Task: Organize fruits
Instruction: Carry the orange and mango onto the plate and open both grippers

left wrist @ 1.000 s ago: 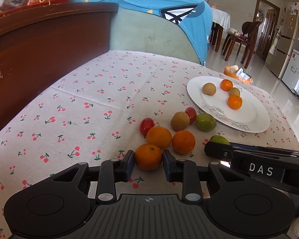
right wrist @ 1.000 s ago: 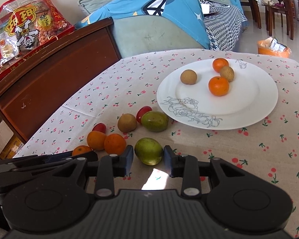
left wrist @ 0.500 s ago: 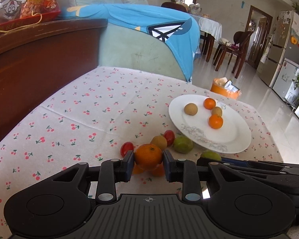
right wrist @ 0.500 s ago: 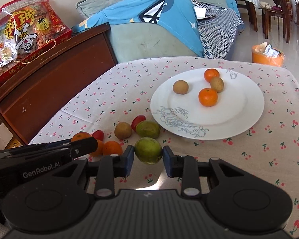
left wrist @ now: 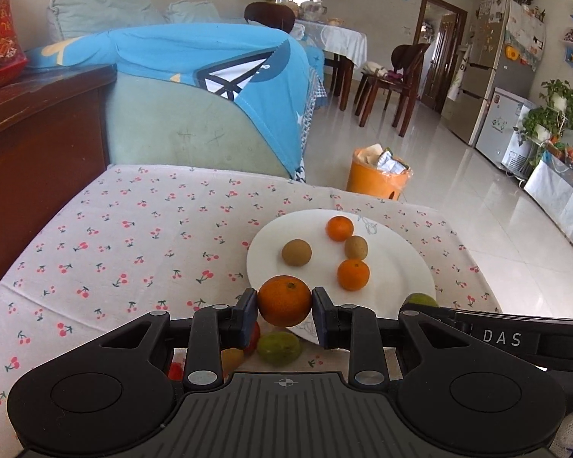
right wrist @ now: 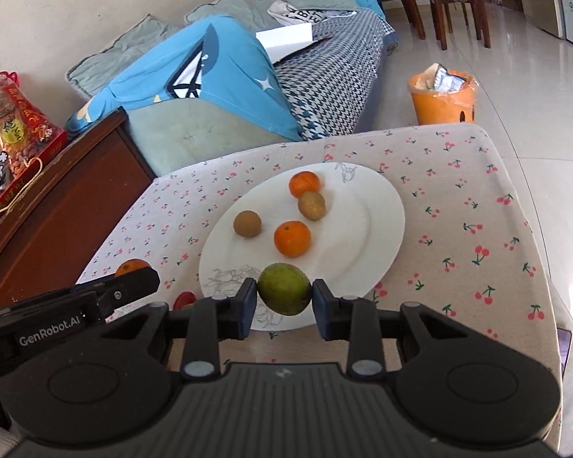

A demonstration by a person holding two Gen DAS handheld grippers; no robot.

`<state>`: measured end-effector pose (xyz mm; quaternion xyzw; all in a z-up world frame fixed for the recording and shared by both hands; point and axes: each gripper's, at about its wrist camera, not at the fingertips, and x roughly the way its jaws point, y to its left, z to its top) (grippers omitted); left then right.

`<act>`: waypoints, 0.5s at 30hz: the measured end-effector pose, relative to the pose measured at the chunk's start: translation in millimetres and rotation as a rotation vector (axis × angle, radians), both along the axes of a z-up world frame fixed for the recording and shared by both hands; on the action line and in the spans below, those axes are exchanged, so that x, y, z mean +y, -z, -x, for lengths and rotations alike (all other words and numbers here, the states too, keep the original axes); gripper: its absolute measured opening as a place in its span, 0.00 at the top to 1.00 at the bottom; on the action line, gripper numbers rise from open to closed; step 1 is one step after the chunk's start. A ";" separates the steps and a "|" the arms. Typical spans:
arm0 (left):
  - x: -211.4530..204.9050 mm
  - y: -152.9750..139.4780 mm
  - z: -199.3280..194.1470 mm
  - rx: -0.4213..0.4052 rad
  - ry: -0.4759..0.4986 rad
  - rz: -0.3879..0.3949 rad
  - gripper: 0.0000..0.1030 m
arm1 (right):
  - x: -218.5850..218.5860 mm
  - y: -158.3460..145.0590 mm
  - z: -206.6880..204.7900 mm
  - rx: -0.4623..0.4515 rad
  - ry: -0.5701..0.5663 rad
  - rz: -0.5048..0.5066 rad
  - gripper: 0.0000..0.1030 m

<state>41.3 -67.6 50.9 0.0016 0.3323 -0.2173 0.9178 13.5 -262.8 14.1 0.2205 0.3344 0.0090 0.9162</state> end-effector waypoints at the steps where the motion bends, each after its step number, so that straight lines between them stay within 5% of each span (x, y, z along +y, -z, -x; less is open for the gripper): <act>1: -2.2 3.4 -2.9 0.011 0.003 0.002 0.73 | -2.4 3.2 -2.5 0.010 0.010 -0.012 0.69; 15: -17.4 23.9 -28.7 0.059 -0.001 0.022 0.72 | -10.0 18.4 -11.4 0.020 0.067 -0.044 0.66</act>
